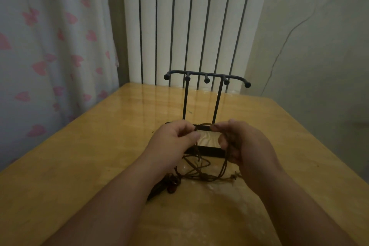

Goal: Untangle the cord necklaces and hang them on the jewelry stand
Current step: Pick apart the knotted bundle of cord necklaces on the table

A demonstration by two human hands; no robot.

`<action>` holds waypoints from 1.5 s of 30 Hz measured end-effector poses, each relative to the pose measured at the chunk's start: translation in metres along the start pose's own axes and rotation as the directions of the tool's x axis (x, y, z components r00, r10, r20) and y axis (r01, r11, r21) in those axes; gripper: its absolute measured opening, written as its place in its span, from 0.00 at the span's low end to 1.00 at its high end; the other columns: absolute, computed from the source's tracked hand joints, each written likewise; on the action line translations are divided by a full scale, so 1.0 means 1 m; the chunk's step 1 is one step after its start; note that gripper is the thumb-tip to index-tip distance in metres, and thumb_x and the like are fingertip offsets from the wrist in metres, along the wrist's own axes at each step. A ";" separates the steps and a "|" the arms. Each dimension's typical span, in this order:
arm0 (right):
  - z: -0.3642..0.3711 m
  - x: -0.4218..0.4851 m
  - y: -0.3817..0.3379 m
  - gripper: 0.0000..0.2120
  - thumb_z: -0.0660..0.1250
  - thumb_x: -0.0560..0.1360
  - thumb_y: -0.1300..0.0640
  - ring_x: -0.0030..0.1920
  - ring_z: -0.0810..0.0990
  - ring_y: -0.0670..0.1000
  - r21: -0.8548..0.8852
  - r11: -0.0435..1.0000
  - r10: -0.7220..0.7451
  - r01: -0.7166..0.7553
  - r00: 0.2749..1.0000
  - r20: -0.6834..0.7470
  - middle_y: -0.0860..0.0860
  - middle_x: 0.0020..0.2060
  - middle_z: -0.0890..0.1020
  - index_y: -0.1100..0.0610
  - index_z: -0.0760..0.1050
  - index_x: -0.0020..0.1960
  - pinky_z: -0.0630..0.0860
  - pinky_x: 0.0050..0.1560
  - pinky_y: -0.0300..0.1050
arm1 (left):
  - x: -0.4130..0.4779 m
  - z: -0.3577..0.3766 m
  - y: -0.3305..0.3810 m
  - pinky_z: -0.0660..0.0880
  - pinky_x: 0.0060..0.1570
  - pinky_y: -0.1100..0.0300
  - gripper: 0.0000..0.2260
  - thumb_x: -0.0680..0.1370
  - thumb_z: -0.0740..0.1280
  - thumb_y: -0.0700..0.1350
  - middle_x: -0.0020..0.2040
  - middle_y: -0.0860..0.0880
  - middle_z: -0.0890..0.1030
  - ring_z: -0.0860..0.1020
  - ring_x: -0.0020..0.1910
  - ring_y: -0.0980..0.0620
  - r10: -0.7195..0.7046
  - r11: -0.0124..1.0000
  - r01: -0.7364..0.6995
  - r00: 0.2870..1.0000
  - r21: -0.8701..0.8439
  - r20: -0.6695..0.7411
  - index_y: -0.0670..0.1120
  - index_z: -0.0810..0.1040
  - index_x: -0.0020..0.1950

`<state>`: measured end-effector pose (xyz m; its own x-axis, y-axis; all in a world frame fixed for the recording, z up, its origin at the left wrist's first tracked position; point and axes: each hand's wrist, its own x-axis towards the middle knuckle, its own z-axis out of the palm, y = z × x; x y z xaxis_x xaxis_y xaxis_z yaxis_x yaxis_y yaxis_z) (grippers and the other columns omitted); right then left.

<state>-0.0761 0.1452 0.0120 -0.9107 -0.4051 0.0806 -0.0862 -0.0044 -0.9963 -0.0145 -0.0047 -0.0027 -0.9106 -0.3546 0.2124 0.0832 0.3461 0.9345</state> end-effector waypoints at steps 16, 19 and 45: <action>-0.019 0.004 -0.003 0.09 0.64 0.74 0.63 0.32 0.71 0.48 -0.235 0.972 0.003 -0.012 0.999 -0.040 0.52 0.31 0.78 0.59 0.83 0.42 0.65 0.34 0.43 | 0.008 -0.012 0.000 0.73 0.35 0.59 0.05 0.81 0.63 0.44 0.39 0.50 0.81 0.76 0.34 0.57 -0.065 0.960 -0.074 0.879 -0.270 -0.473 0.50 0.78 0.51; -0.022 0.004 -0.001 0.11 0.62 0.79 0.57 0.33 0.72 0.47 -0.221 0.975 -0.035 0.021 0.997 -0.063 0.50 0.30 0.78 0.58 0.81 0.44 0.66 0.36 0.43 | 0.006 -0.013 0.001 0.68 0.37 0.61 0.06 0.81 0.64 0.46 0.38 0.51 0.78 0.74 0.36 0.56 -0.060 0.983 -0.027 0.887 -0.181 -0.458 0.49 0.80 0.50; -0.013 0.000 -0.015 0.17 0.52 0.78 0.65 0.28 0.60 0.51 -0.033 0.991 0.133 -0.131 0.989 0.067 0.54 0.26 0.68 0.61 0.76 0.35 0.54 0.33 0.45 | 0.010 -0.010 -0.004 0.66 0.32 0.61 0.10 0.83 0.57 0.49 0.36 0.54 0.73 0.71 0.36 0.57 -0.044 0.999 0.051 0.903 0.004 -0.427 0.51 0.78 0.51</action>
<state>-0.0804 0.1569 0.0271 -0.8849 -0.4626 -0.0547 0.0203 0.0790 -0.9967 -0.0197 -0.0177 -0.0014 -0.6529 -0.7067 0.2727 0.0355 0.3311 0.9429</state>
